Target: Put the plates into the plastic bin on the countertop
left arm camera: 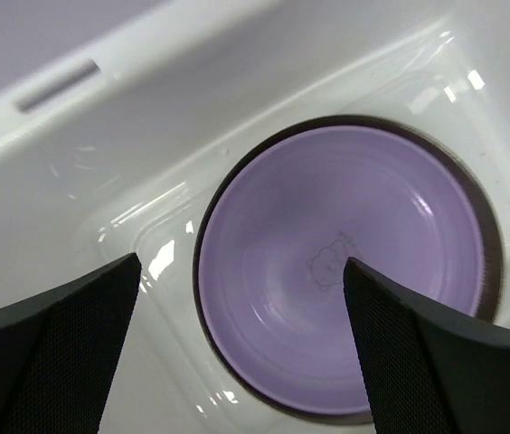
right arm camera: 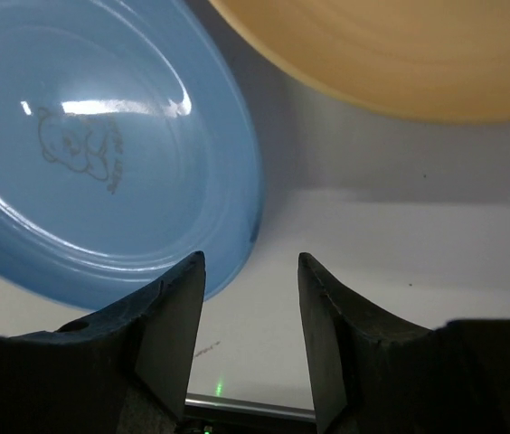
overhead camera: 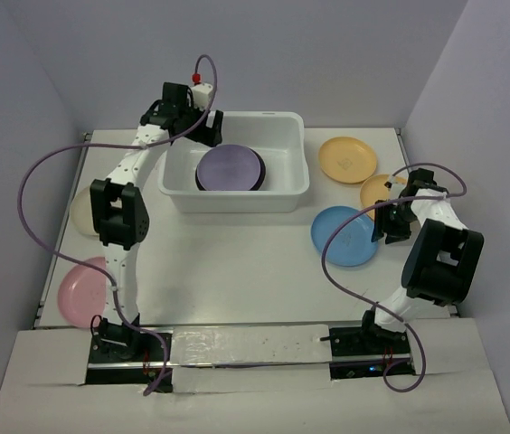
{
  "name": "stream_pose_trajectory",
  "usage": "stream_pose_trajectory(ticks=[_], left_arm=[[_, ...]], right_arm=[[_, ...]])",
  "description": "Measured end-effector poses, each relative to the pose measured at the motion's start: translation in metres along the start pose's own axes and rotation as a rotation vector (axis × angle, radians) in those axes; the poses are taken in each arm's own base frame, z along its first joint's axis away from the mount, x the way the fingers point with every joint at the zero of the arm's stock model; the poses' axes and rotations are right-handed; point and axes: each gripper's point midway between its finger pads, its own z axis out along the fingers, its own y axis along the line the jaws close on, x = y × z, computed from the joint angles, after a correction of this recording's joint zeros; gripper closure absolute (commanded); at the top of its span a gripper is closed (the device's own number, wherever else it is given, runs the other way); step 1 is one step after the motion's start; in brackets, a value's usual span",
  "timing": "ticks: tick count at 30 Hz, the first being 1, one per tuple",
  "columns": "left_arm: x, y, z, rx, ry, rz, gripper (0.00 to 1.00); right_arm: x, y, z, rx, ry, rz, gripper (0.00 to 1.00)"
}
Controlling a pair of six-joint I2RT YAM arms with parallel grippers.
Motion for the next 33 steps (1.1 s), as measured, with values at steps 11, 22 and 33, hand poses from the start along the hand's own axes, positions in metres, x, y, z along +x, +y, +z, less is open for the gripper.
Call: stream_pose_trajectory(ticks=[11, 22, 33], left_arm=[[-0.111, -0.023, -0.153, -0.069, -0.317, 0.137, 0.01], [-0.074, 0.033, -0.183, -0.101, -0.294, -0.110, 0.01], [0.004, 0.079, -0.273, -0.207, -0.347, -0.321, 0.01]], right_arm=[[-0.019, -0.006, 0.029, 0.000, -0.034, 0.041, 0.63], [-0.026, 0.010, 0.041, -0.083, -0.061, 0.015, 1.00], [-0.058, 0.066, -0.060, -0.283, -0.263, -0.283, 1.00]])
